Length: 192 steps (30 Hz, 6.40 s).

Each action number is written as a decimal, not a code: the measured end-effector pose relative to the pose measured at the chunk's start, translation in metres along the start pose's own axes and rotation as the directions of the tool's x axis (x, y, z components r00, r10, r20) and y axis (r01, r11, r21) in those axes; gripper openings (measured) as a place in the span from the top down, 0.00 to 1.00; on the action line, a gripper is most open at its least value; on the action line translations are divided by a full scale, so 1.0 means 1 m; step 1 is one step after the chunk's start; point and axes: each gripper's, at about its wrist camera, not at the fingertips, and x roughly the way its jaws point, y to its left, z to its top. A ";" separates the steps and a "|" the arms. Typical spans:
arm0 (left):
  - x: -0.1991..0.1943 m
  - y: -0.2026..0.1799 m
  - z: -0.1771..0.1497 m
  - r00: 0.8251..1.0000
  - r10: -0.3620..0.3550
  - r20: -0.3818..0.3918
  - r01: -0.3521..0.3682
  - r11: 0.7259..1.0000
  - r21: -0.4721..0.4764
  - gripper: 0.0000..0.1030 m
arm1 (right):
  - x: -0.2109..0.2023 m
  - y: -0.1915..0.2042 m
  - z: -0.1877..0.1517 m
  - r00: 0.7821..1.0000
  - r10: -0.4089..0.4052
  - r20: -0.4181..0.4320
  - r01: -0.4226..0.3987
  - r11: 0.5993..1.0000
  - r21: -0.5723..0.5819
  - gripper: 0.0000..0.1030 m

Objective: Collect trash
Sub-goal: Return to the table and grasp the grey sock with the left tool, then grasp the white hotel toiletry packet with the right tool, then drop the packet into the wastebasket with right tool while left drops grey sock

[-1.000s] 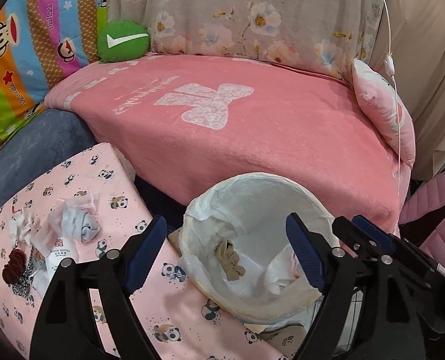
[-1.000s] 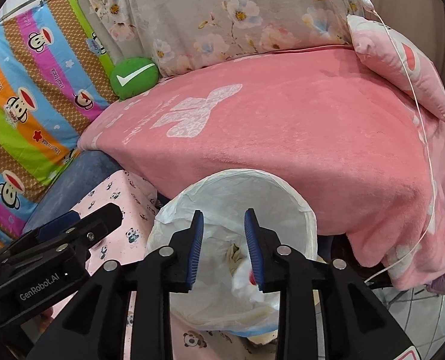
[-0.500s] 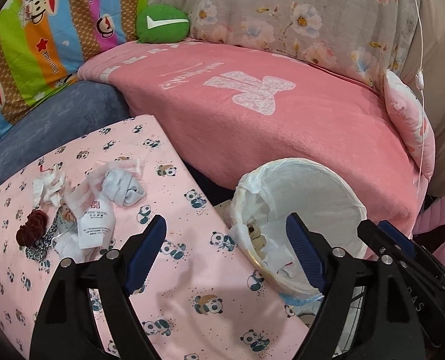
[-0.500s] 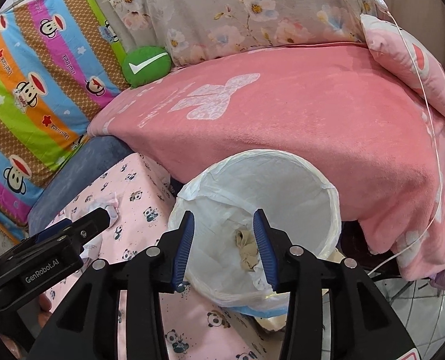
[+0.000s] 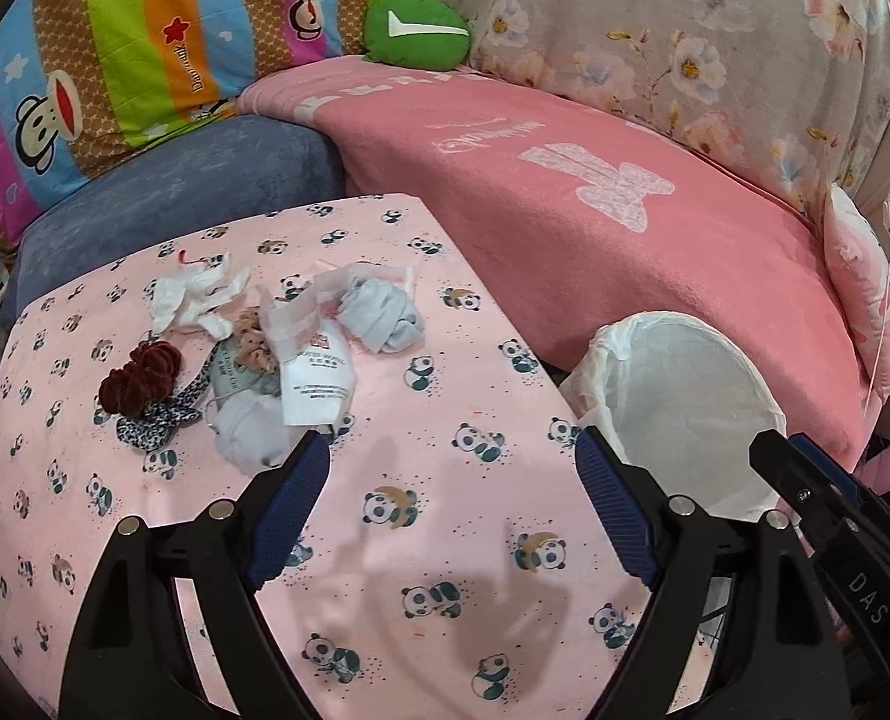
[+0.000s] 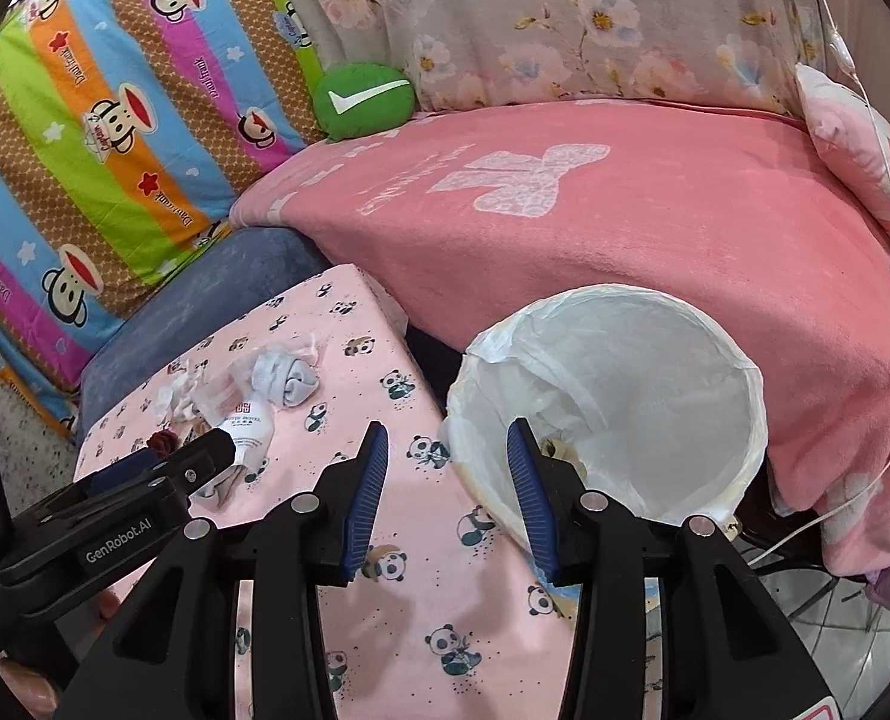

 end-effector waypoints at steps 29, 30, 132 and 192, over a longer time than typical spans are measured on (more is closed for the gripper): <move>0.010 0.129 -0.031 0.994 0.078 -0.075 -0.093 0.971 -0.222 0.18 | 0.030 0.102 -0.028 0.992 0.067 -0.105 -0.084 0.983 -0.165 0.54; 0.013 0.131 -0.031 0.994 0.077 -0.081 -0.093 0.970 -0.225 0.18 | 0.032 0.105 -0.028 0.992 0.067 -0.109 -0.085 0.982 -0.167 0.54; -0.005 0.064 -0.030 0.994 -0.078 -0.080 0.069 0.992 -0.102 0.58 | 0.053 0.082 -0.040 0.947 0.201 -0.250 -0.228 0.970 -0.084 0.82; 0.039 -0.137 0.019 0.979 -0.188 -0.078 0.200 0.961 0.191 0.20 | 0.029 -0.123 0.015 0.994 -0.031 -0.104 0.046 0.989 0.139 0.78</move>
